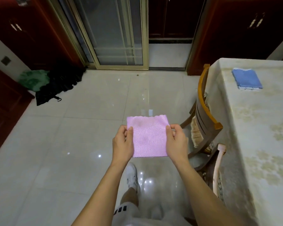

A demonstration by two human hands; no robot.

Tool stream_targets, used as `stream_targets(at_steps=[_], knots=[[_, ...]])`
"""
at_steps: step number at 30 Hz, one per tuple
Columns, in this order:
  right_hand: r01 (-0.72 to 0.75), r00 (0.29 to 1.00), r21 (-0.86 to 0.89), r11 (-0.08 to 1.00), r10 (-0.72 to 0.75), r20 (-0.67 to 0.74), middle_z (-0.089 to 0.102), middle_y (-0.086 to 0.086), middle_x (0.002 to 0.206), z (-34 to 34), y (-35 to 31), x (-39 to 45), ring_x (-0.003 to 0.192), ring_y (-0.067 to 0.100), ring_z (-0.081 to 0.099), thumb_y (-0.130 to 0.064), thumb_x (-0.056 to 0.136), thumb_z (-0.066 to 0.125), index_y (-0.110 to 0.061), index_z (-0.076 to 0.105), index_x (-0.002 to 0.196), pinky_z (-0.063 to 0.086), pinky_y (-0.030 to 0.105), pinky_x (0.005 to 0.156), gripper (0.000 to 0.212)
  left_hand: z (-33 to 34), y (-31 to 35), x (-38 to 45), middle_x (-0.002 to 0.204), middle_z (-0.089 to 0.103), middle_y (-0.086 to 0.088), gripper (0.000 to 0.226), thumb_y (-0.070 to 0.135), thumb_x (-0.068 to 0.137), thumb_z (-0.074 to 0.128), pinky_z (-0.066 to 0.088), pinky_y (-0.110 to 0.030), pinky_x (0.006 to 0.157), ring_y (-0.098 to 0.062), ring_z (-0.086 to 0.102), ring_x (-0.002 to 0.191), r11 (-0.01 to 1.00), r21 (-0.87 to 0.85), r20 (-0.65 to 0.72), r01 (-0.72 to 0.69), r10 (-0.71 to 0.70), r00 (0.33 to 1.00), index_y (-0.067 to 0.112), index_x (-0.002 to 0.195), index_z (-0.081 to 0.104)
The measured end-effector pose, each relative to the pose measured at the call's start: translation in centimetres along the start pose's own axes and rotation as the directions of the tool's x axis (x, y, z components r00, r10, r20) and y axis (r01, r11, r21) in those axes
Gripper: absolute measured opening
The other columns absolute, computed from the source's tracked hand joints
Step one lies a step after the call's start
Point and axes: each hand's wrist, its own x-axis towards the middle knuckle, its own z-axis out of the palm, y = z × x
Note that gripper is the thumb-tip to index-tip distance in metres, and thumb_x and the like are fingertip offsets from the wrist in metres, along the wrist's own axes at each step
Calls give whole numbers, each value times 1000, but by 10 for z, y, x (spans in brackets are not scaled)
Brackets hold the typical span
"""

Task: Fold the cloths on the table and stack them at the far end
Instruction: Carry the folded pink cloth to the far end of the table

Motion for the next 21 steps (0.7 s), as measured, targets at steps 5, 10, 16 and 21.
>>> stream_targets(at_steps=[5,10,16,21], knots=[[12,999,20,1000,-11,-37,57,-2,70,21,-13,47,60,8,49,-31,105,44,-17,55,98,34,23,52,19,8,0,59,48,34,16,37,20,102,48,24,-21,47,-6,29,49,1000,-19,26,-4,4,1000,20,68,34],[-3,996,0,1000,3,-88,56,-2,64,56,-38,117,61,14,51,-30,104,46,-16,56,96,38,33,58,19,13,-2,145,54,29,13,34,23,102,48,21,-25,50,-8,26,53,999,-40,45,8,-6,999,17,71,35],[-13,988,-31,999,8,-157,52,-6,59,94,-82,197,57,10,47,-26,103,49,-17,56,93,33,32,54,15,6,10,251,52,32,13,36,22,102,48,21,-24,48,-8,26,53,998,-48,113,-31,36,993,19,70,32],[-30,972,-15,999,25,-234,48,-7,54,109,-103,248,55,10,44,-26,103,49,-17,56,93,28,31,57,15,16,26,321,53,30,12,37,22,102,48,21,-25,49,-8,25,53,995,-48,169,-89,96,981,20,69,31]])
